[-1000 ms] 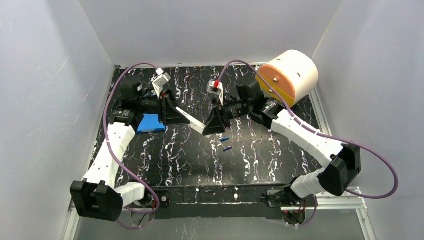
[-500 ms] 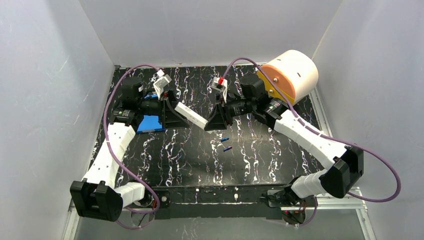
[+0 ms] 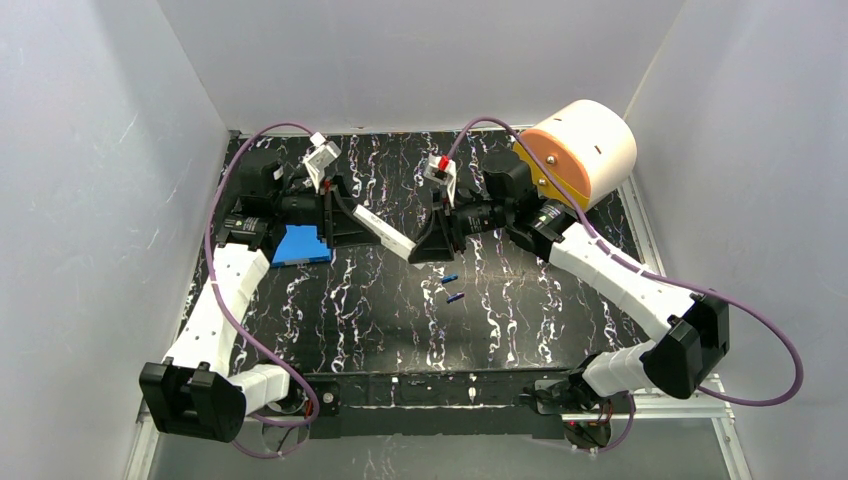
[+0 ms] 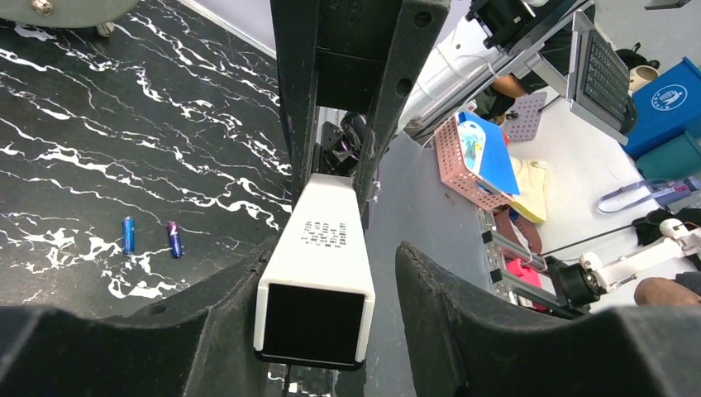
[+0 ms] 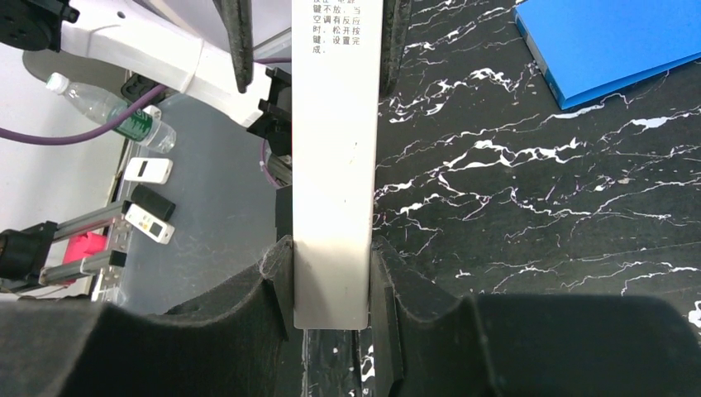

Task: Load the batteries into the remote control
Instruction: Adjust the remote control.

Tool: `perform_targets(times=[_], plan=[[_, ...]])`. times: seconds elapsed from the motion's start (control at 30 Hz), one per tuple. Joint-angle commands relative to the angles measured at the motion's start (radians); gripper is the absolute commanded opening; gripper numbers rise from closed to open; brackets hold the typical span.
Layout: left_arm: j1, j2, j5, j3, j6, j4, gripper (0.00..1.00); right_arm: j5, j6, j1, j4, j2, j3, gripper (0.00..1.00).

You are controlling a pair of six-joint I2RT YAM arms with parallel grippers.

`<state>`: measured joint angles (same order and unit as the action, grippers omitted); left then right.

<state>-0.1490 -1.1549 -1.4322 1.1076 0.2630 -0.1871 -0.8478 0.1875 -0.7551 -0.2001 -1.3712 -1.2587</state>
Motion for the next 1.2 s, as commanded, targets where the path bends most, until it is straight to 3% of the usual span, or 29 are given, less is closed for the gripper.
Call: perform_targets(times=[0.0, 0.2, 0.33, 0.4, 0.43, 0.53, 0.6, 0.63, 0.8, 0.9, 1.07, 1.17], plan=[[-0.003, 0.016, -0.013, 0.006, 0.032, 0.035, 0.46, 0.015, 0.038, 0.002, 0.108, 0.038, 0.015, 0.17], [-0.003, 0.030, -0.011, 0.000, 0.060, 0.079, 0.23, 0.014, 0.053, 0.001, 0.132, 0.046, 0.029, 0.17], [-0.003, 0.024, -0.013, 0.010, 0.087, 0.122, 0.16, 0.009, 0.053, 0.002, 0.132, 0.056, 0.041, 0.17], [-0.003, 0.018, -0.022, 0.014, 0.102, 0.149, 0.07, 0.021, 0.052, 0.002, 0.131, 0.061, 0.046, 0.21], [-0.003, 0.015, -0.026, 0.017, 0.106, 0.163, 0.00, 0.034, 0.053, 0.003, 0.129, 0.062, 0.048, 0.27], [-0.003, 0.014, -0.030, 0.025, 0.078, 0.182, 0.00, 0.112, 0.100, 0.015, 0.136, 0.066, 0.062, 0.72], [-0.001, 0.021, -0.026, 0.031, 0.020, 0.211, 0.00, 0.136, 0.215, 0.042, 0.247, 0.079, 0.106, 0.93], [-0.001, 0.026, -0.026, 0.035, -0.013, 0.223, 0.00, 0.138, 0.302, 0.058, 0.331, 0.084, 0.136, 0.98], [0.002, 0.038, 0.023, 0.073, -0.263, 0.248, 0.00, 0.162, 0.813, 0.110, 0.781, 0.096, 0.271, 0.99], [-0.001, 0.040, 0.099, 0.108, -0.347, 0.267, 0.00, 0.236, 1.020, 0.112, 0.923, 0.098, 0.325, 0.99], [-0.013, 0.034, 0.139, 0.111, -0.275, 0.438, 0.00, 0.295, 1.196, 0.110, 1.027, 0.089, 0.319, 0.99], [-0.023, 0.032, 0.140, 0.075, -0.118, 0.629, 0.00, 0.297, 1.285, 0.106, 1.129, 0.044, 0.276, 0.94]])
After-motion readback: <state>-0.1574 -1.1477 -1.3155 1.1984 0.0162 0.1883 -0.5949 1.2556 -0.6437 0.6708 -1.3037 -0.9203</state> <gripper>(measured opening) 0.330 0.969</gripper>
